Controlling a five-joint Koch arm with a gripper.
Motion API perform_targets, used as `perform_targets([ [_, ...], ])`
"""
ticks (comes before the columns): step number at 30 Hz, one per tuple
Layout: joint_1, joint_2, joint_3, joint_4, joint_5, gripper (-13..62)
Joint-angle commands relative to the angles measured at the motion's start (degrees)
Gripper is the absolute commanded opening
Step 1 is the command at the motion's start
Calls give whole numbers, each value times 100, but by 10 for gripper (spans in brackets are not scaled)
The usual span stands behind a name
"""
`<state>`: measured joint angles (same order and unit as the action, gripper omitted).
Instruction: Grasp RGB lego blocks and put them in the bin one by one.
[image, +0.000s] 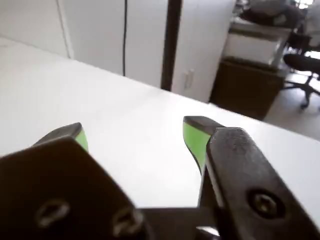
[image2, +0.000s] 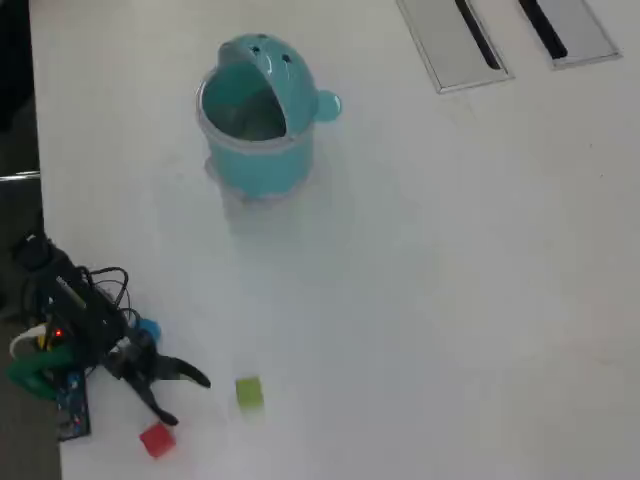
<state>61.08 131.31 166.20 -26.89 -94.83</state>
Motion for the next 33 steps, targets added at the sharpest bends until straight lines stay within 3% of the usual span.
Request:
perform_targets([
  [1, 211, 343, -237, 114, 18, 342],
  [19, 1125, 396, -1389, 1898, 35, 330],
  [24, 1644, 413, -1811, 3445, 9, 333],
  [33, 1890, 387, -1318, 3990, -114, 332],
])
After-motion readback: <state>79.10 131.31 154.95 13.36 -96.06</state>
